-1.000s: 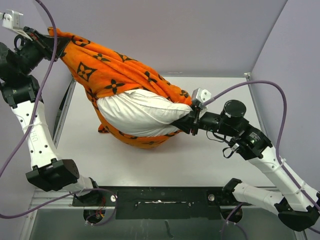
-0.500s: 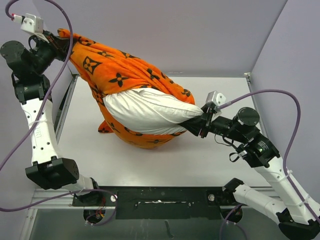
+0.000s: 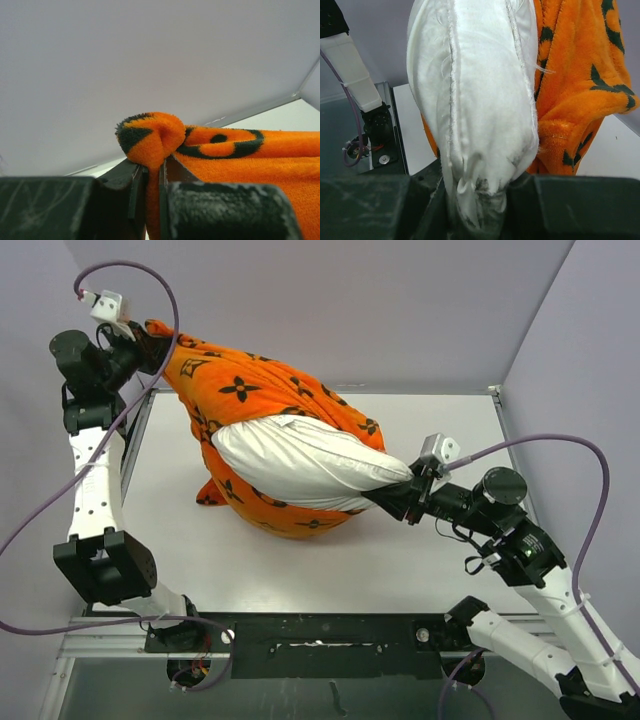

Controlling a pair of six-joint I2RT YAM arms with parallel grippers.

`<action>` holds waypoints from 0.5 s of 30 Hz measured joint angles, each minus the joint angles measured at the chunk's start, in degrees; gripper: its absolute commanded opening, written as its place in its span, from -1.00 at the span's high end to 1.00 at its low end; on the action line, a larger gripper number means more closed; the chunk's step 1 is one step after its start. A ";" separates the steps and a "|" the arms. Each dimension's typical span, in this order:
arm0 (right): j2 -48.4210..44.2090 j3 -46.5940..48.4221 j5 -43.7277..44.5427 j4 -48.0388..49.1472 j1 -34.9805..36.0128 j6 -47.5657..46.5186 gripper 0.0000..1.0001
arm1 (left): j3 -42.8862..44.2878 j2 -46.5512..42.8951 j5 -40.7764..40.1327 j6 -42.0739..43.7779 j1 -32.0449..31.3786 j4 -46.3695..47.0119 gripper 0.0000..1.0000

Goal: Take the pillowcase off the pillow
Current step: Remove the pillow from the pillowcase.

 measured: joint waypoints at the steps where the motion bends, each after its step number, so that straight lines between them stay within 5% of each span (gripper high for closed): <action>1: -0.72 -0.48 0.35 -0.13 0.00 0.00 1.00 | -1.05 0.17 -0.02 0.68 -0.15 0.28 1.00; 6: -2.69 -1.18 2.82 -1.70 0.00 0.00 1.00 | -2.82 1.90 2.05 1.70 -0.33 -0.44 0.92; 9: -1.33 0.20 3.98 -3.56 0.04 0.17 1.00 | -2.73 2.01 3.82 1.70 -0.26 -2.32 -0.40; 15: 5.84 7.76 2.60 -9.60 0.04 0.68 1.00 | 0.70 1.09 4.20 1.77 5.14 -7.54 -0.79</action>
